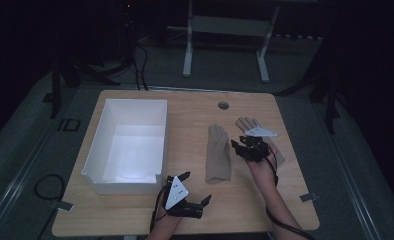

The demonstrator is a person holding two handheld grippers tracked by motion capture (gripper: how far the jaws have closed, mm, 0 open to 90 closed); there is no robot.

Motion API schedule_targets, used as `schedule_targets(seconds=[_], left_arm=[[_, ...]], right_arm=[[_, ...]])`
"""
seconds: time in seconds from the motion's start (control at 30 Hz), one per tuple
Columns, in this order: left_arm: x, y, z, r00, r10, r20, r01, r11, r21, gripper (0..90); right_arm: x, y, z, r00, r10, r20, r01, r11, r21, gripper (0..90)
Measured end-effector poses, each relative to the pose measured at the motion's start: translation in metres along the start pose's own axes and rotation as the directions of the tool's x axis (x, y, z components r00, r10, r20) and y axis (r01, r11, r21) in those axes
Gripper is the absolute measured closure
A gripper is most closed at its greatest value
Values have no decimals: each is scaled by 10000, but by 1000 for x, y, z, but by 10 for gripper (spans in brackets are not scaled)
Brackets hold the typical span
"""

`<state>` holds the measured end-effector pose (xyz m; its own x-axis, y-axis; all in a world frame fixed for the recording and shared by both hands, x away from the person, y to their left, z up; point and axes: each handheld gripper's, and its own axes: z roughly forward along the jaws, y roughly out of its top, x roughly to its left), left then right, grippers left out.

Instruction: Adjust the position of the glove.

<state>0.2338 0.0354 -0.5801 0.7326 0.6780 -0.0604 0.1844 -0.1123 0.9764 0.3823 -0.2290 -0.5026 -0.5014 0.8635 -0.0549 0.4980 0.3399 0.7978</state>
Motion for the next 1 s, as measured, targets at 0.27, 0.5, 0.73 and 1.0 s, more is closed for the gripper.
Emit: schedule_targets(seconds=[0.27, 0.5, 0.73, 1.0], left_arm=[[0, 0, 0, 10000, 3, 11, -3, 10000, 21, 3], [0, 0, 0, 10000, 22, -12, -22, 10000, 11, 3], [0, 0, 0, 10000, 19, -11, -19, 10000, 6, 3], [0, 0, 0, 10000, -1, 2, 1, 10000, 27, 3]], right_arm=[[-41, -5, -8, 9992, -409, -42, 408, 9991, -74, 523], [-80, -19, -8, 9999, 8, 144, -12, 9996, 273, 550], [-110, -20, -3, 9993, 48, 371, -60, 9994, 327, 539], [-123, -25, 18, 9993, 374, 50, -377, 9956, 855, 547]])
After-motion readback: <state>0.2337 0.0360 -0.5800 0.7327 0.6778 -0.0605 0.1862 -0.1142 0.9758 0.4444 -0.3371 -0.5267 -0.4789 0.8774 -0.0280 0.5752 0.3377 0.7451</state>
